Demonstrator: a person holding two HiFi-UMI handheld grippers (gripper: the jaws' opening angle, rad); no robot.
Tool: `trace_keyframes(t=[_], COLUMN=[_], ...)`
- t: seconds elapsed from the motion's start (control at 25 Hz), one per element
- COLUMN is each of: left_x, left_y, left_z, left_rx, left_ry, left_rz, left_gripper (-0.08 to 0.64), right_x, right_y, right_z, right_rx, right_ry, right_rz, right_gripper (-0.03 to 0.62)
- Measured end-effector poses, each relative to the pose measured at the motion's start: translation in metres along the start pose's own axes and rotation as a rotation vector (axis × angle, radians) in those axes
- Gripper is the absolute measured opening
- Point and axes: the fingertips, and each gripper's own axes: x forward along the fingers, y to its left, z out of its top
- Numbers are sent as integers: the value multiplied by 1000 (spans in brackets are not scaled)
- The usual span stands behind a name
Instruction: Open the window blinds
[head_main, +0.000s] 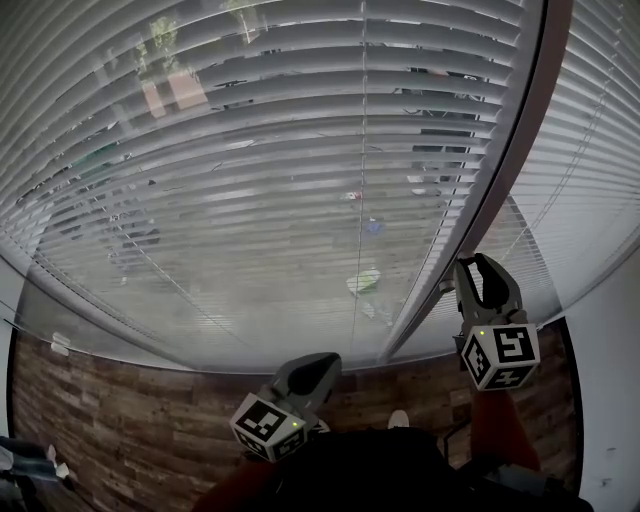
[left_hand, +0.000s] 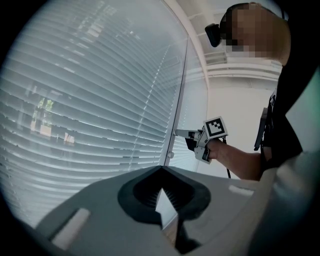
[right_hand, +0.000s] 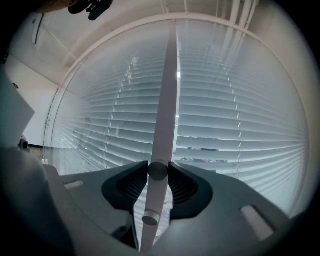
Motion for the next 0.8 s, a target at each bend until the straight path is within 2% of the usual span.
trace_keyframes(t=[0.52,0.8], left_x=[4,4], left_y=[2,4], left_z=[1,2], left_rx=[5,5], left_ry=[4,8], left_rz=[-17,-6], left_gripper=[0,0], right_x=[1,3], right_y=[-1,-1], right_z=[2,1], right_rx=[-33,-141], right_ry=[10,35], right_rz=[-19,-25], right_gripper=[149,147])
